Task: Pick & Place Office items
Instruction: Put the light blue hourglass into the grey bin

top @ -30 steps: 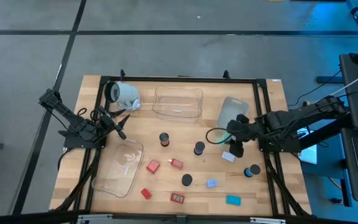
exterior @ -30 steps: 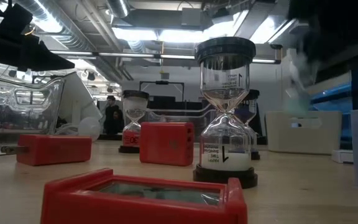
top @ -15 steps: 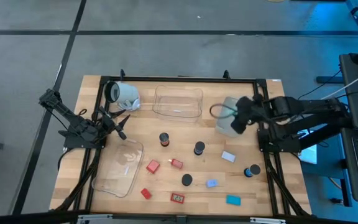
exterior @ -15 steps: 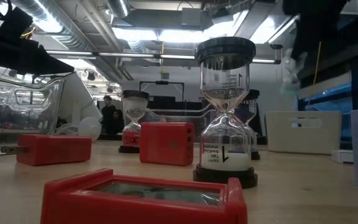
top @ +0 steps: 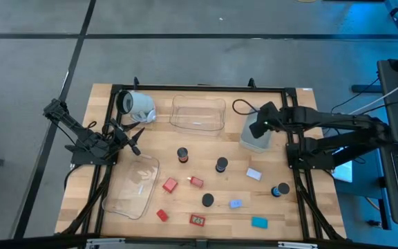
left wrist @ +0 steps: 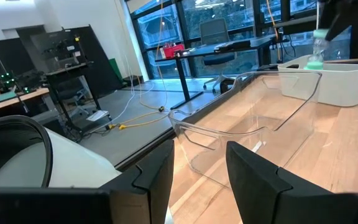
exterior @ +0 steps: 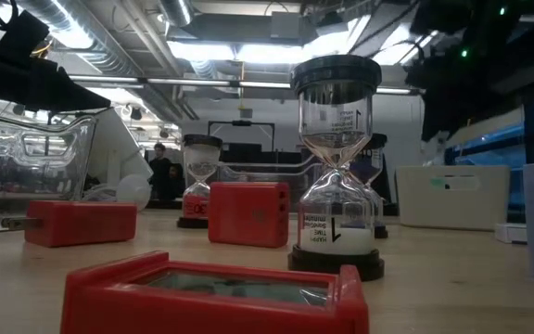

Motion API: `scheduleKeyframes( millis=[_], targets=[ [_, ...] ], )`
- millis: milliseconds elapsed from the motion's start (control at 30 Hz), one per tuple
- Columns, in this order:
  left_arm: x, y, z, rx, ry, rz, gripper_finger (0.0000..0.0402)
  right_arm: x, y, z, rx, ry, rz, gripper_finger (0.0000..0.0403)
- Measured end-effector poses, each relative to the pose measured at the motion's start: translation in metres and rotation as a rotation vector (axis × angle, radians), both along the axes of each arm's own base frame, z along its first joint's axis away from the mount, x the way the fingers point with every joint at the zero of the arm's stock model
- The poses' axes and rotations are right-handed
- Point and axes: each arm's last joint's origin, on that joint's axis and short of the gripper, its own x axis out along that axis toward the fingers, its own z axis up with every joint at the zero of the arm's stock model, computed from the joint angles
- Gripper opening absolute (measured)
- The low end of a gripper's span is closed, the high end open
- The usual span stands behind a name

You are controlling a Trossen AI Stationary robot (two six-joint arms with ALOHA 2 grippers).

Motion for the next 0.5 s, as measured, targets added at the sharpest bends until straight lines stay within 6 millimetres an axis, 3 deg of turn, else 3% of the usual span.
scheduleKeyframes(
  millis=[233,500],
  targets=[
    [0.0,0.0,0.0,-0.001,-0.001,0.0,0.0143,-0.005,-0.018,-0.026,0.011,-0.049,-0.136,0.0206],
    [0.0,0.0,0.0,0.0,0.0,-0.001,0.0143,-0.006,-0.029,-0.033,0.027,-0.083,-0.189,0.0206]
  ],
)
